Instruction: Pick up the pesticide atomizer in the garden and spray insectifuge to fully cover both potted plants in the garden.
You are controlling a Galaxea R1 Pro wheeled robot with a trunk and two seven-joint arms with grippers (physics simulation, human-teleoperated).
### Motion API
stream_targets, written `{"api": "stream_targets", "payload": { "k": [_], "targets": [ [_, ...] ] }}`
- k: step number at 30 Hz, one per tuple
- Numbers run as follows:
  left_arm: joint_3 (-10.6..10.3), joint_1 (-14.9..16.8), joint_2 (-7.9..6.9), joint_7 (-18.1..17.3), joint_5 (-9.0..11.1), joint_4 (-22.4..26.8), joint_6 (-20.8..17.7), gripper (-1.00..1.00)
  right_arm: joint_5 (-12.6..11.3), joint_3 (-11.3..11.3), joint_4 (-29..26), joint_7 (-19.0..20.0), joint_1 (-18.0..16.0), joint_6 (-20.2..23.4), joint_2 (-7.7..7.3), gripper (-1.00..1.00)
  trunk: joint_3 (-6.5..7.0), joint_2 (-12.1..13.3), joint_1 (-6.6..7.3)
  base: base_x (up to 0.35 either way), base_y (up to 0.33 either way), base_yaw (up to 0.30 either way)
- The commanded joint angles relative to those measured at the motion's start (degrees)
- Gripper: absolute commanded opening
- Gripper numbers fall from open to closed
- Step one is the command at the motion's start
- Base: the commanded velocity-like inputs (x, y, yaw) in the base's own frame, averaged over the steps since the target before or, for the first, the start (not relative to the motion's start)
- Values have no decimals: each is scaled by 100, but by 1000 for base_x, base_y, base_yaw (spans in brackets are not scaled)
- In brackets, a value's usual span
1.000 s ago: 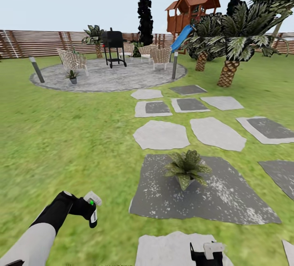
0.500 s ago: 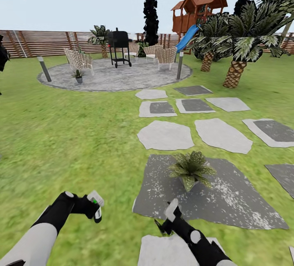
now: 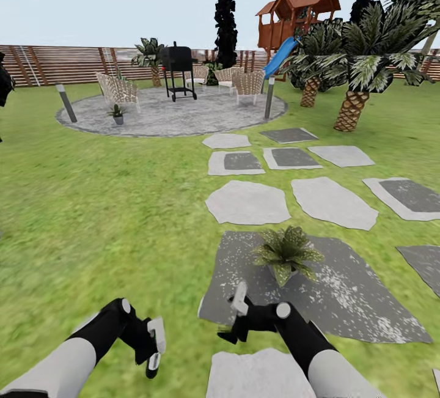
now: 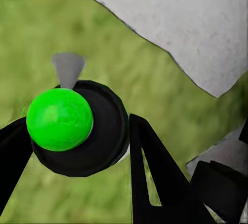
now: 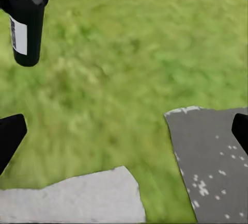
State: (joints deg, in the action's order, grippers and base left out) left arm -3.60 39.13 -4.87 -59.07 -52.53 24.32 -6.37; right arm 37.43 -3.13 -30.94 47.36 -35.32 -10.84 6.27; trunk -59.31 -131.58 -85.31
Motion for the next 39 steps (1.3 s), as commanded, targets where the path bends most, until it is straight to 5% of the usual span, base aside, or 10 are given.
{"api": "stream_targets", "payload": {
  "k": [1,2,7,11,23,39],
  "targets": [
    [-93,4,-3,-134,18,12,-15,-100,62,7,-33,109,-6,-17,4,100,-5,-2,1,0,0,0],
    [-141,18,-4,-251,15,25,29,-100,75,4,-62,274,-12,-1,6,-100,-5,-2,1,0,0,0],
    [-158,50,92,-289,9,38,734,-100,100,-25,-70,594,-26,20,6,-100,-5,-2,1,0,0,0],
    [-439,51,273,-289,13,53,916,-100,97,-483,-84,606,-34,34,6,-100,-5,-2,1,0,0,0],
    [-545,59,888,-201,-7,127,932,-100,80,-574,-140,607,-36,232,0,-100,-5,-2,1,0,0,0],
    [-544,51,1136,186,5,135,865,-100,80,-583,-140,607,-36,229,6,-100,-5,-2,1,0,0,0]
  ]
}}
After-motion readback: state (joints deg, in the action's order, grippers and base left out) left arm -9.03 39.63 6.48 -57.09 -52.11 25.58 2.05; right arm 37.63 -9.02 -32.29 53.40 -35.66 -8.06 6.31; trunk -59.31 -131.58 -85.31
